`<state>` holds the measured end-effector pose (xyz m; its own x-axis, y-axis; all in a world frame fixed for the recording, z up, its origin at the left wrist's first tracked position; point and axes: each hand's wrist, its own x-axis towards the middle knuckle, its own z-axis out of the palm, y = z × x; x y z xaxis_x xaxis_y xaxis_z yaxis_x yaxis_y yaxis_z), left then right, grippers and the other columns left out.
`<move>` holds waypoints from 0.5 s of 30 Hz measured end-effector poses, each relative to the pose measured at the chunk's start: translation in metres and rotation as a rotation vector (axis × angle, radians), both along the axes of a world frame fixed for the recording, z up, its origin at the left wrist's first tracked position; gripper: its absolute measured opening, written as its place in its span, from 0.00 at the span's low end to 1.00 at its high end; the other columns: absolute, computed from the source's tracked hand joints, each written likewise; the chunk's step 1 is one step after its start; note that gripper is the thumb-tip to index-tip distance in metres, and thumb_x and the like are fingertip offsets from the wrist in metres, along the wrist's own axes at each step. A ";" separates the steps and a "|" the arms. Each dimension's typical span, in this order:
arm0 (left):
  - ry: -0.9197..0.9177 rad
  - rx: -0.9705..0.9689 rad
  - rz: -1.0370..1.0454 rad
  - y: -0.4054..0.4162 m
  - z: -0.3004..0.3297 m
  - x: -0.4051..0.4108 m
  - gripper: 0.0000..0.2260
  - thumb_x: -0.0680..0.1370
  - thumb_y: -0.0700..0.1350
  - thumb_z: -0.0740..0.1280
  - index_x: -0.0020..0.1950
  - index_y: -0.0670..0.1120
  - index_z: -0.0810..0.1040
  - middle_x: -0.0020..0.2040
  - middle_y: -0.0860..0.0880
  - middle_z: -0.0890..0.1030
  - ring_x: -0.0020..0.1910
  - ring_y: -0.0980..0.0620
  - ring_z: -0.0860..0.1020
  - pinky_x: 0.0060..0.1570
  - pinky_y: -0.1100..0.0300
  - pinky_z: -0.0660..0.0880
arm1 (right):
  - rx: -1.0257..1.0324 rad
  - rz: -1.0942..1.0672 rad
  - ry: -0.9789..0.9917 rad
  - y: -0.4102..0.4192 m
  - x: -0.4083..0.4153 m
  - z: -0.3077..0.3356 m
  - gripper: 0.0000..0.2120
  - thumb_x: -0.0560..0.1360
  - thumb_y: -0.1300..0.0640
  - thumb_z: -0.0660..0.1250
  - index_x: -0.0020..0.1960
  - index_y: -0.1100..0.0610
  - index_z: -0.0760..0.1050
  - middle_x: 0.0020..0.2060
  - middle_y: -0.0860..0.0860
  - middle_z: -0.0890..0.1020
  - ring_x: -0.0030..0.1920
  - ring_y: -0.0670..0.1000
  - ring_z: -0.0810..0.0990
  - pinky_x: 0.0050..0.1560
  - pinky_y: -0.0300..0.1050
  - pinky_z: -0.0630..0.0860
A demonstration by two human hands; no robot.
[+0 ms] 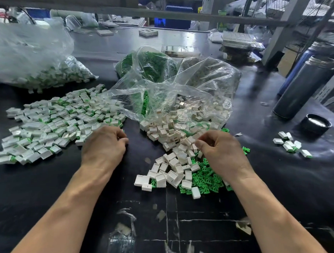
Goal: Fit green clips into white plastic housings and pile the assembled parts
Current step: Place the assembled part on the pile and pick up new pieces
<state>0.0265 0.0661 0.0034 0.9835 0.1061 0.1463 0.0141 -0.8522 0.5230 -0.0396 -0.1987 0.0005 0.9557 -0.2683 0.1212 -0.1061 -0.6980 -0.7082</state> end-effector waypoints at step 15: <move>0.166 -0.197 -0.308 -0.020 0.001 -0.014 0.05 0.77 0.49 0.75 0.42 0.56 0.84 0.36 0.62 0.84 0.38 0.67 0.80 0.41 0.65 0.72 | -0.049 -0.043 0.179 -0.018 -0.002 0.010 0.05 0.76 0.47 0.76 0.44 0.45 0.82 0.42 0.41 0.84 0.46 0.45 0.81 0.54 0.52 0.81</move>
